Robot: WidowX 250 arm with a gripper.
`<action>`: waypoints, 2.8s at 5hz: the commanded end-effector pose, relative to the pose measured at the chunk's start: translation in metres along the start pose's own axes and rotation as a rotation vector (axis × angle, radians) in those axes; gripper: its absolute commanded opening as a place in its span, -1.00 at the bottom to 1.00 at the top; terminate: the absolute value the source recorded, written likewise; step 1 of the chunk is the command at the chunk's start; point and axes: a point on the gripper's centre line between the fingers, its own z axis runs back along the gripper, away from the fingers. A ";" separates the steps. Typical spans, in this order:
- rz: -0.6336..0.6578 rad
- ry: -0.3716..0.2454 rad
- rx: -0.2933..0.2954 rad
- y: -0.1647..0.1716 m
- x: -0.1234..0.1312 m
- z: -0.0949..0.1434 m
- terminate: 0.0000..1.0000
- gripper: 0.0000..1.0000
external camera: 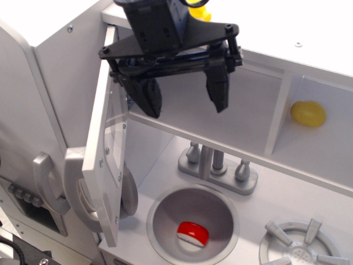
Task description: Close microwave
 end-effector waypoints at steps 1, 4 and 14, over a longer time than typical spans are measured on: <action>0.053 -0.066 0.005 0.030 0.011 0.030 -1.00 1.00; 0.077 -0.013 0.110 0.096 0.010 0.020 -1.00 1.00; -0.002 0.061 -0.062 -0.036 -0.003 -0.013 -1.00 1.00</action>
